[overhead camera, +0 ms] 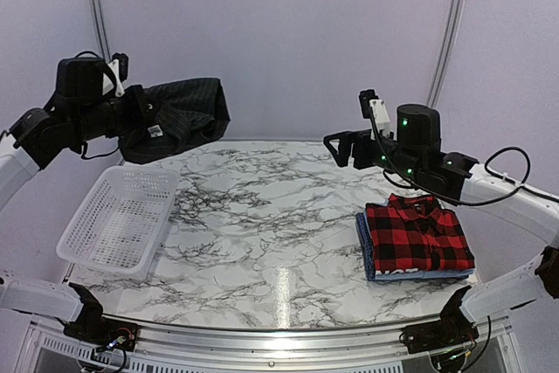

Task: Fold and stack the long sleeve shirts
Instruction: Pick up the crumpled shirt from the bin, then place the crumpled shirt at the center of the board.

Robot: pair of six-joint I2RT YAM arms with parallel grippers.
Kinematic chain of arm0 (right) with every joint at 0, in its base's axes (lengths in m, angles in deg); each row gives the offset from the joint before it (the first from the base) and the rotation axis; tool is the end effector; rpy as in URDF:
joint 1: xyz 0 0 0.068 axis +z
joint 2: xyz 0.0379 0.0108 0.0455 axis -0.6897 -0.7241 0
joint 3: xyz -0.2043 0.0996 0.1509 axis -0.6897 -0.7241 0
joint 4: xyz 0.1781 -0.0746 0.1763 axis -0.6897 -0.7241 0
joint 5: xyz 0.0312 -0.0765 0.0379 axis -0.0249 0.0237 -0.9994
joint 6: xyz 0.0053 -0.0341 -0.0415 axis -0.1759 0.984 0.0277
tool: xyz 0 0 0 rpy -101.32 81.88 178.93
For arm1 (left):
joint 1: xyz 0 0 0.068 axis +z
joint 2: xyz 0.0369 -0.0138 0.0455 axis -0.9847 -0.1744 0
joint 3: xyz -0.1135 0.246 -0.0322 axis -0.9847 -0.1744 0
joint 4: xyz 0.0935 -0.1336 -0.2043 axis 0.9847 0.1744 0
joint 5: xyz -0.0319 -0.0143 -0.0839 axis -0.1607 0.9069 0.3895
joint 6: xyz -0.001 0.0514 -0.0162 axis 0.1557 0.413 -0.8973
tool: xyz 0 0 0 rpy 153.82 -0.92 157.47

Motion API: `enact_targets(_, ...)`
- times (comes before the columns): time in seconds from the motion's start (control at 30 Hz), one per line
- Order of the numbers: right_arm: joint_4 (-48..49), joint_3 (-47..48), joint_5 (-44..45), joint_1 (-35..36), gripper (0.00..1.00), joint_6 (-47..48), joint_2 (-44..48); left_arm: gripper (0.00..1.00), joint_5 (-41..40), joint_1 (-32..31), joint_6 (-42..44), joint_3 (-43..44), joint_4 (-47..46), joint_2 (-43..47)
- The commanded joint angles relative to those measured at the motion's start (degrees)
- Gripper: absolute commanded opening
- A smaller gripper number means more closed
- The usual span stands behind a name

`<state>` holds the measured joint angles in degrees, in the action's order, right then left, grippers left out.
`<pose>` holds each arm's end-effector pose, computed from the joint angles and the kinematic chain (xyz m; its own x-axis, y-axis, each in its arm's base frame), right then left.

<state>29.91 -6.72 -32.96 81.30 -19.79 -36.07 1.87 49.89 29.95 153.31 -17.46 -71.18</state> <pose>0.2321 0.1769 0.3417 -0.3250 0.0325 -0.9452 -0.5066 0.8379 0.2030 0.2056 -0.1112 0.4446 -0.3369 -0.3703 -0.8657 0.1853 0.8754 -0.4466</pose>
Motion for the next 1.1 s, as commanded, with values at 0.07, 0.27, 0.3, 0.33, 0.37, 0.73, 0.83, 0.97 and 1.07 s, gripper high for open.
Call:
enact_targets(0.07,-1.1,2.3,-5.2,-0.3,0.99,3.2,0.2,0.0,1.8,-8.5,-1.6,1.7,-3.5,-9.5)
enact_targets(0.27,-4.4,1.5,-9.4,2.8,0.99,8.5,-0.5,0.04,3.2,-16.3,-5.9,3.9,-3.4,-20.3)
enact_targets(0.3,-4.8,1.2,-9.0,3.8,0.99,9.7,-0.8,0.04,4.1,-17.1,-7.4,4.1,-3.4,-22.0)
enact_targets(0.33,-5.1,0.8,-8.2,5.2,0.98,10.8,-1.0,0.04,5.8,-17.4,-8.8,4.3,-3.5,-23.8)
enact_targets(0.37,-5.1,0.2,-7.3,6.7,0.98,12.1,-1.2,0.04,7.2,-17.6,-9.7,4.8,-3.4,-25.5)
enact_targets(0.73,-1.2,-6.6,-6.5,15.7,0.9,18.0,-4.9,0.5,11.0,-16.3,-11.0,6.4,-1.3,-33.0)
enact_targets(0.83,-1.0,-8.8,-6.4,18.0,0.87,18.2,-6.1,0.5,12.8,-15.1,-9.6,2.0,-0.8,-31.0)
enact_targets(0.97,0.9,-11.8,-4.9,21.7,0.85,17.2,-7.8,0.52,15.5,-14.8,-4.6,-6.1,-0.8,-27.7)
enact_targets(1.07,1.8,-11.9,-3.6,24.3,0.8,16.7,-11.1,0.53,17.7,-15.0,-4.1,-11.3,-1.3,-27.3)
